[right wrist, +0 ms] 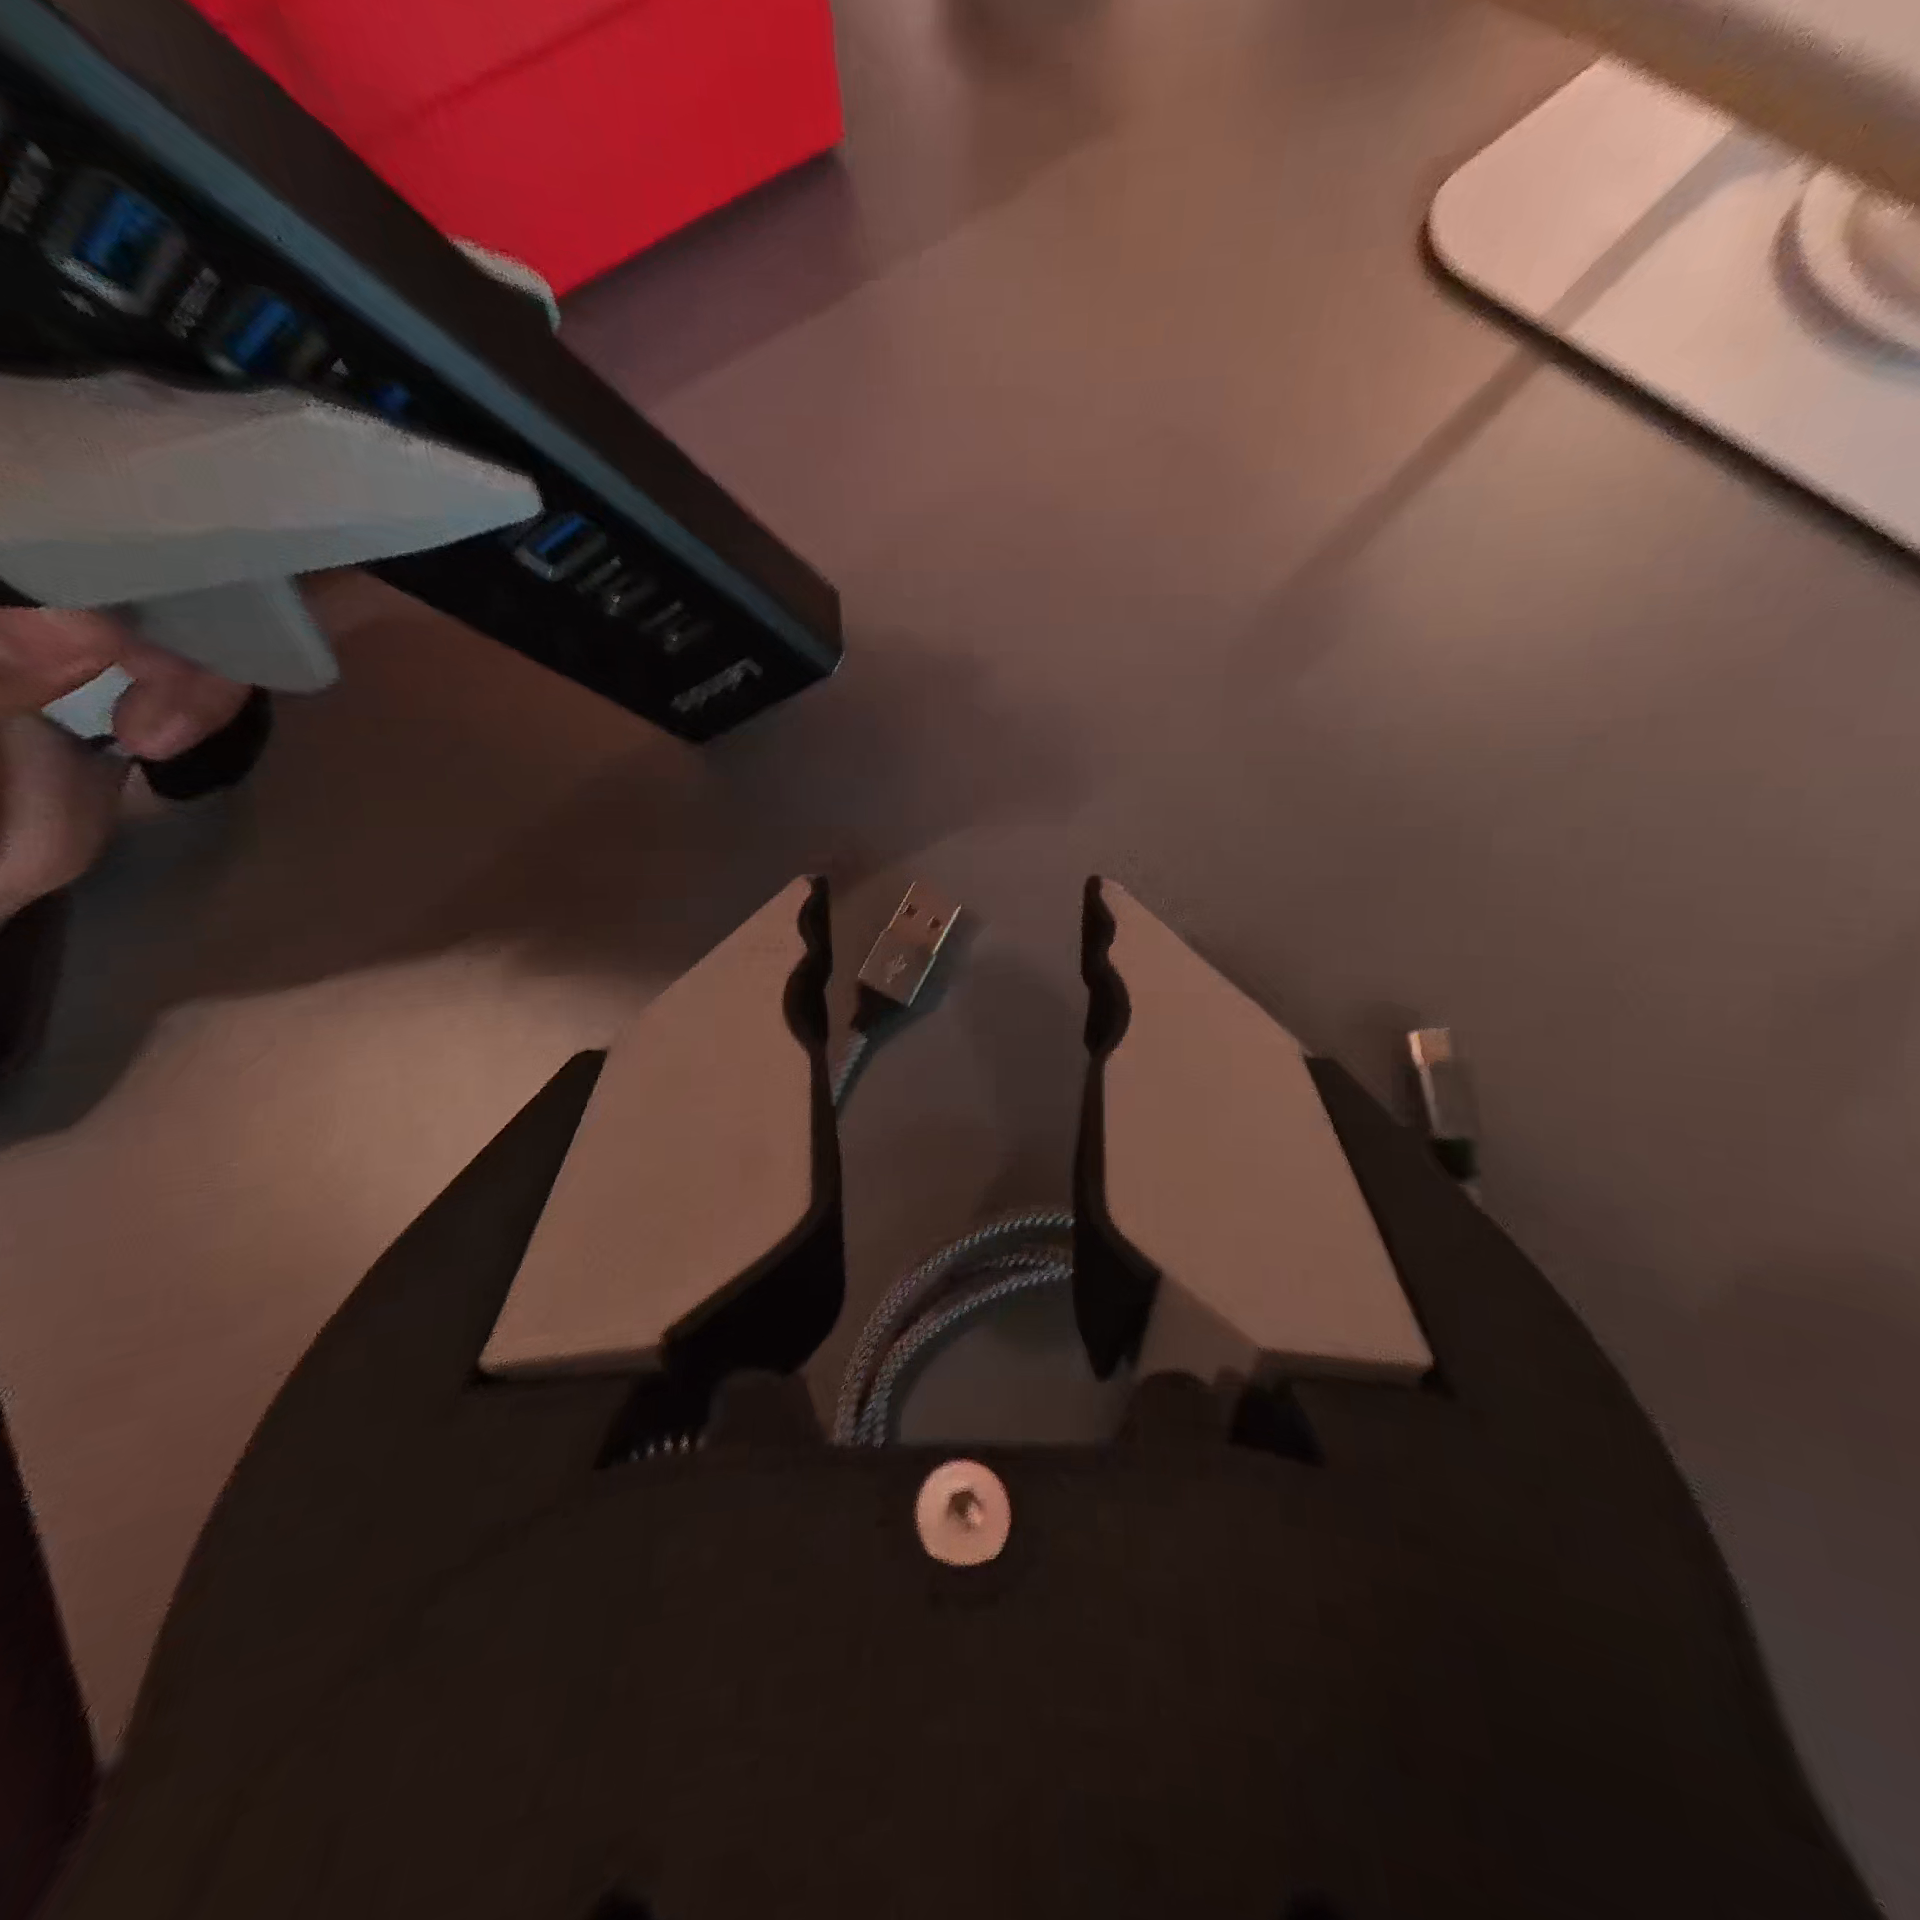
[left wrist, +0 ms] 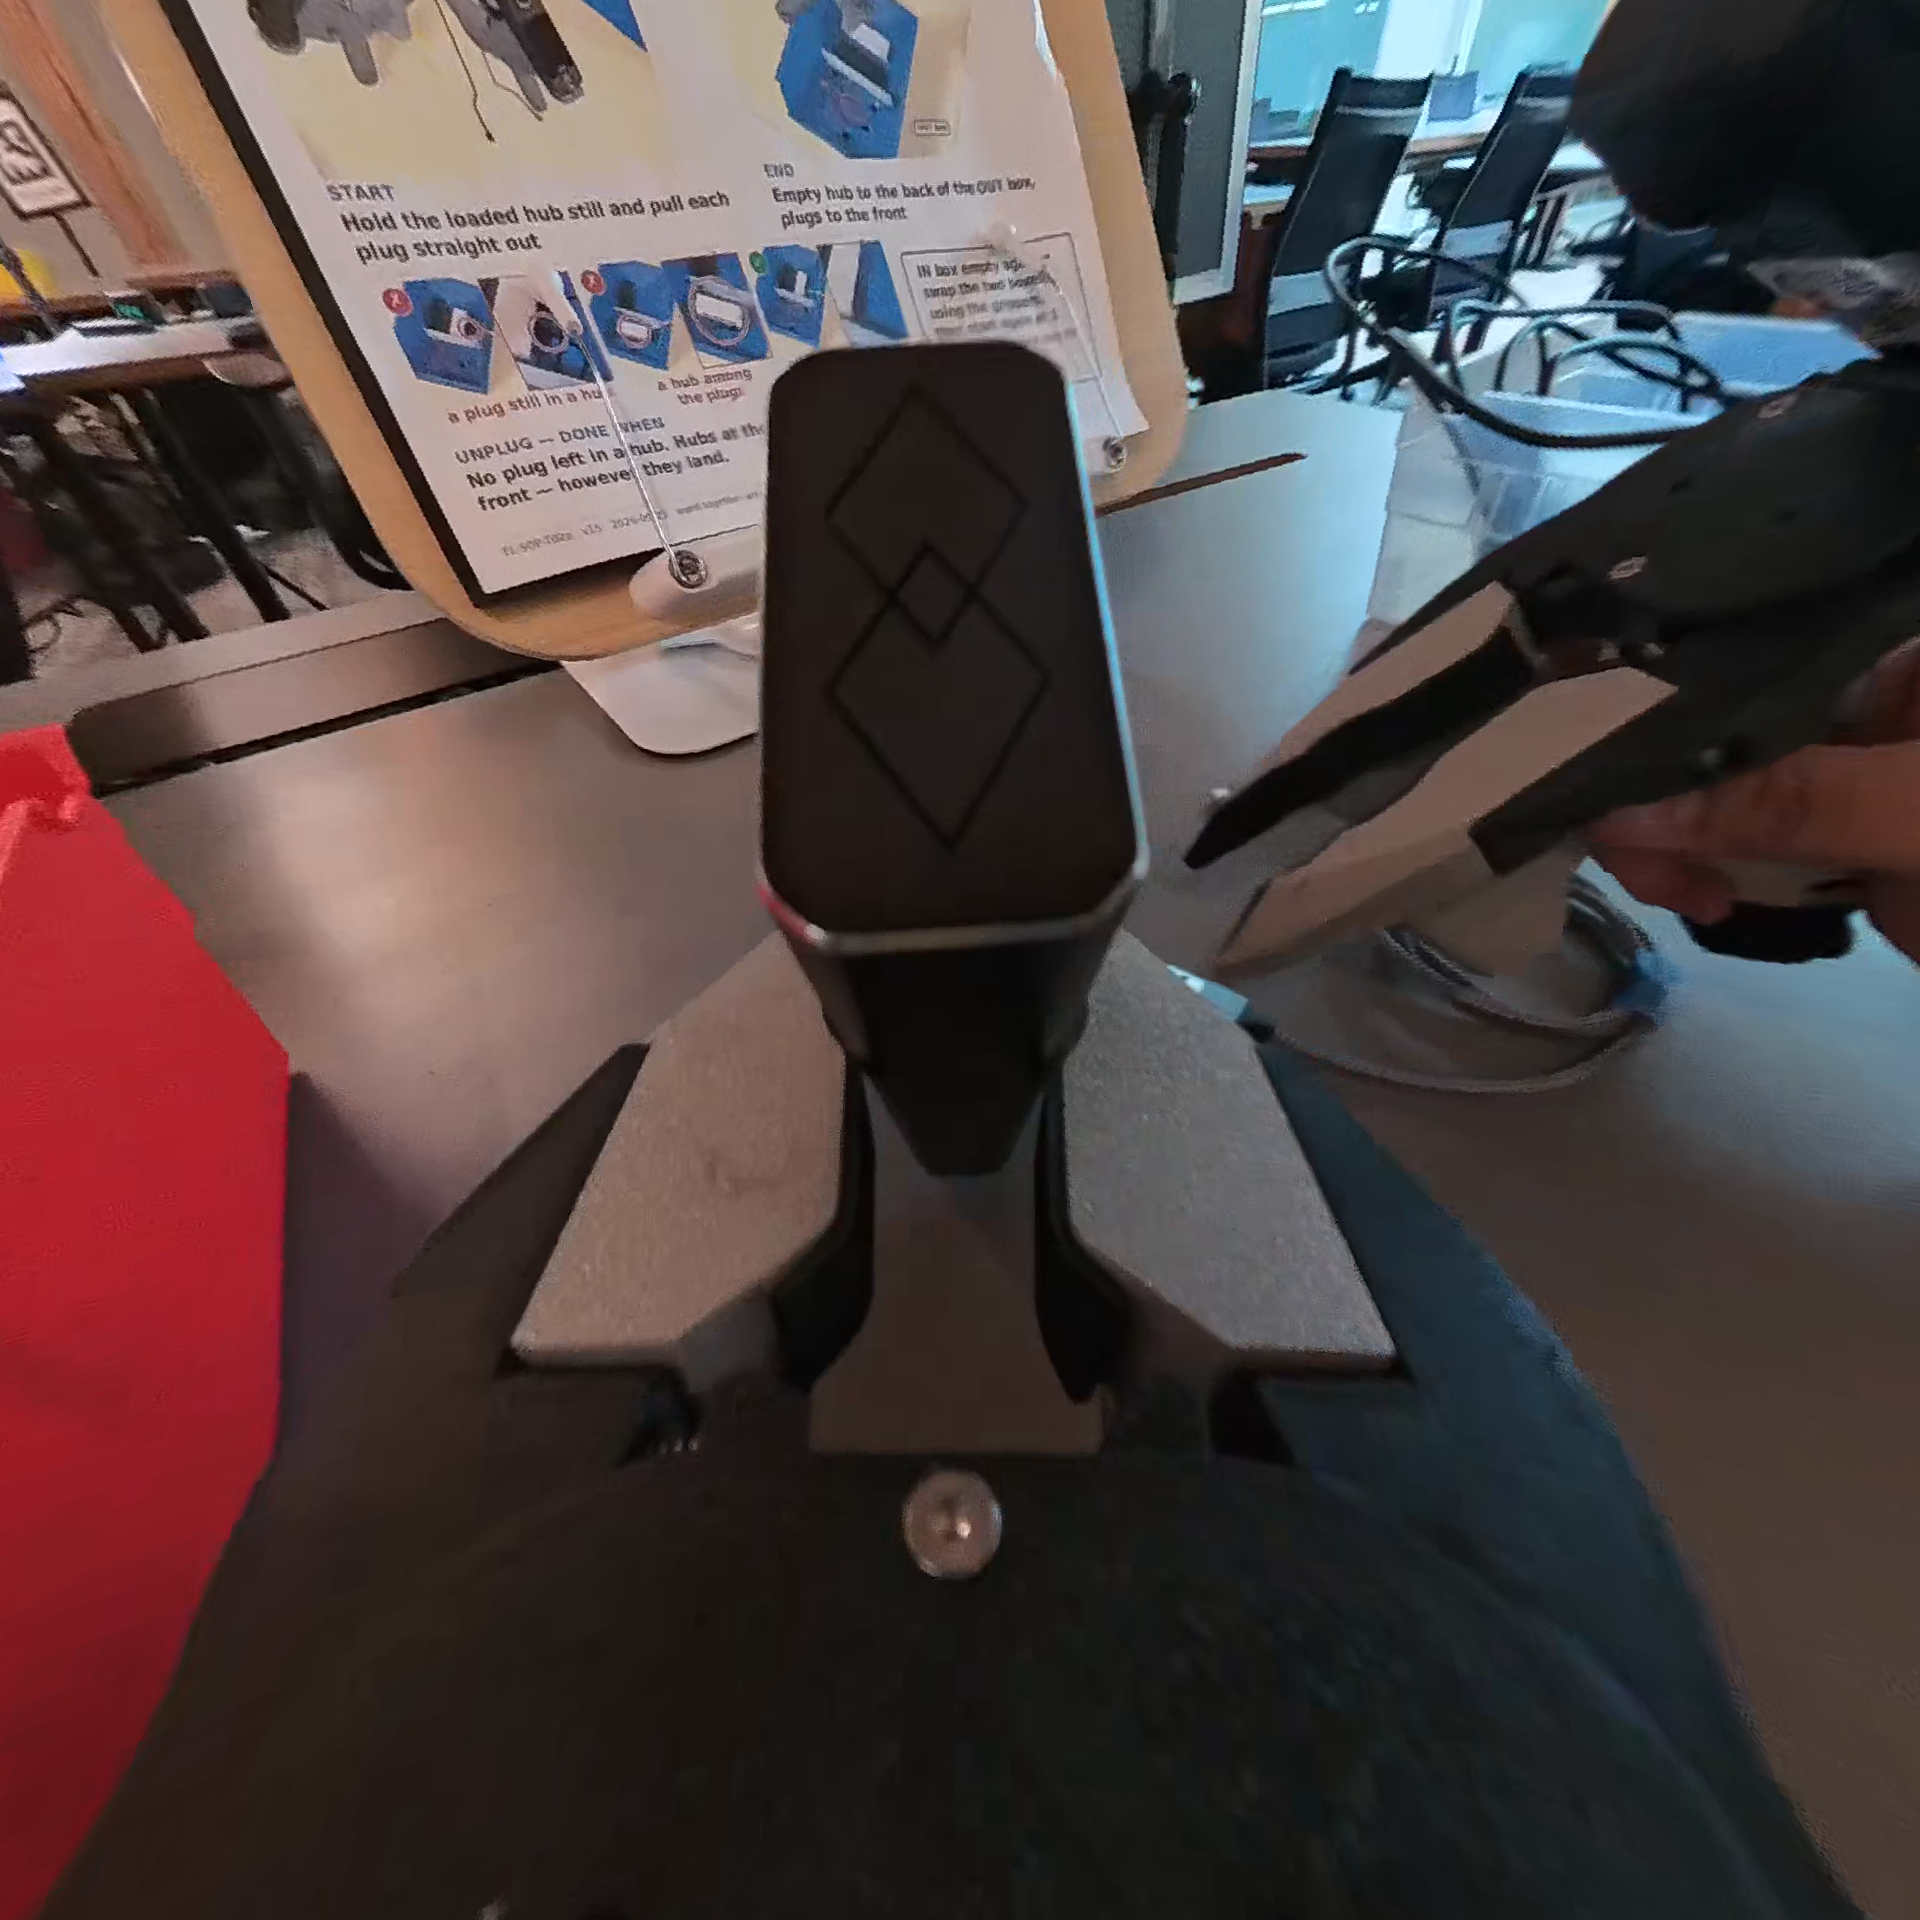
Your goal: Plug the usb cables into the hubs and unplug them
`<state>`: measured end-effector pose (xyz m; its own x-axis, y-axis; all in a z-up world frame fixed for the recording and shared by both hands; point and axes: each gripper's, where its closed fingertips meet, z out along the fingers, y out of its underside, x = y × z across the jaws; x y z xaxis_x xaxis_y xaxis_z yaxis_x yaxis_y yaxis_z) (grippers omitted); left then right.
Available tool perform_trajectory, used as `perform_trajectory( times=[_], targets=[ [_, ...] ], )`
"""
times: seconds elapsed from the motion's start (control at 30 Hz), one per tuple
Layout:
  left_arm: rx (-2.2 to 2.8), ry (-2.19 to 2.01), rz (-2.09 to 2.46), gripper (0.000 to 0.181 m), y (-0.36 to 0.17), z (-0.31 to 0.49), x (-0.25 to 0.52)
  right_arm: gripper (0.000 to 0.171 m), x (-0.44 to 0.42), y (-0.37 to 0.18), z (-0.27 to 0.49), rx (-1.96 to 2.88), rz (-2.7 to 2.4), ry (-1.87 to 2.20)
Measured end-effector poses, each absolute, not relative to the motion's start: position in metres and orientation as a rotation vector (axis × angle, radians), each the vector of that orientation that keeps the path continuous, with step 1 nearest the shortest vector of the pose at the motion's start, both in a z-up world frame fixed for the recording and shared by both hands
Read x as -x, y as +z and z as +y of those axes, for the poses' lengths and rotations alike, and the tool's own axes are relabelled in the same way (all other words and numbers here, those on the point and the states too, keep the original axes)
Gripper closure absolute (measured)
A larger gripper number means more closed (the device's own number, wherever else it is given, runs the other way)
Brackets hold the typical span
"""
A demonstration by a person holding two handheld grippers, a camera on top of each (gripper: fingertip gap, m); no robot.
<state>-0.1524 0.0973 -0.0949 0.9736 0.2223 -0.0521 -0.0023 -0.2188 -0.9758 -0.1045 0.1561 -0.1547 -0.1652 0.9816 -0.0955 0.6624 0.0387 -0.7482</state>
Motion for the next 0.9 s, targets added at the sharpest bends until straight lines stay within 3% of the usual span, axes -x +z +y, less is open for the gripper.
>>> perform_trajectory(
  times=[0.43, 0.57, 0.9],
  targets=[
    [1.778, 0.365, -0.107, 0.153, -0.091, 0.097, 0.154, 0.128, 0.084, -0.182, 0.142, 1.706, -1.9, 0.779],
    [1.798, 0.36, -0.099, 0.153, -0.095, 0.099, 0.153, 0.143, 0.088, -0.183, 0.147, 1.687, -1.883, 0.701],
    [1.812, 0.368, -0.067, 0.153, -0.098, 0.102, 0.147, 0.141, 0.092, -0.182, 0.153, 1.743, -1.828, 0.765]
  ],
)
